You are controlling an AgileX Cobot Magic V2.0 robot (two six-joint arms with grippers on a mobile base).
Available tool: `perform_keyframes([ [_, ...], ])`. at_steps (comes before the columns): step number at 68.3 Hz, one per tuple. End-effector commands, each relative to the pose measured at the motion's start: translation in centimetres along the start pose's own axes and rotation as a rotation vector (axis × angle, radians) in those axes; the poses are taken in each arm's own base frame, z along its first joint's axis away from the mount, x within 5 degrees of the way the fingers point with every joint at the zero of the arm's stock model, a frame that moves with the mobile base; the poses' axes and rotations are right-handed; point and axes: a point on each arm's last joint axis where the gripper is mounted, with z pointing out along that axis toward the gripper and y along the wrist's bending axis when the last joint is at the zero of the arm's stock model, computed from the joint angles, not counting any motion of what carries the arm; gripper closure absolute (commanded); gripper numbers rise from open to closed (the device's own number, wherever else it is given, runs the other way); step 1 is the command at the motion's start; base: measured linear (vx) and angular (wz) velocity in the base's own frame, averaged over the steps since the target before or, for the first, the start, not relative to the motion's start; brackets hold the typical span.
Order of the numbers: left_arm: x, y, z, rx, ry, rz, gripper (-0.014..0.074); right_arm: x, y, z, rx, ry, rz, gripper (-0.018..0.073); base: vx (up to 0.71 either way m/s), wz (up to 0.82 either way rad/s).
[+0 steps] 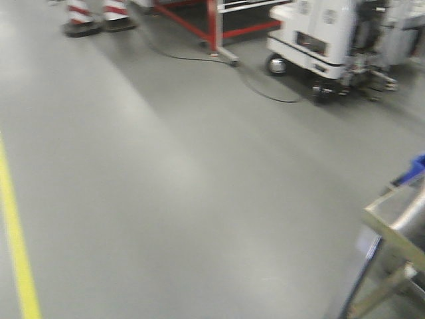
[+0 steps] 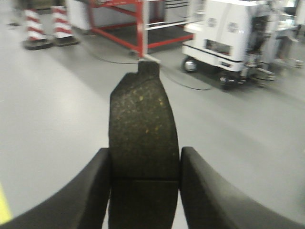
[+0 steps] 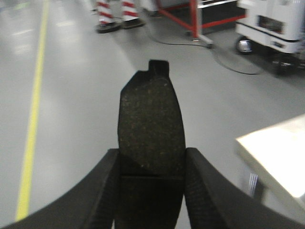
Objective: Move and align brake pads A on conveyor
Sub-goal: 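Drive the base across the floor holding a pad in each gripper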
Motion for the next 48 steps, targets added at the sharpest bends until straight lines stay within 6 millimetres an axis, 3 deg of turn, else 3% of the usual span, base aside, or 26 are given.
perform_keyframes([
  [1, -1.61, -0.09, -0.26, 0.008, -0.108, -0.008, 0.0603, -1.75, 0.18, -0.36, -0.012, -0.122, -0.004, 0.0566, -0.2, 0.92],
  [48, -1.61, -0.09, -0.26, 0.008, -0.108, -0.008, 0.0603, -1.75, 0.18, -0.36, -0.012, -0.122, -0.004, 0.0566, -0.12, 0.8],
])
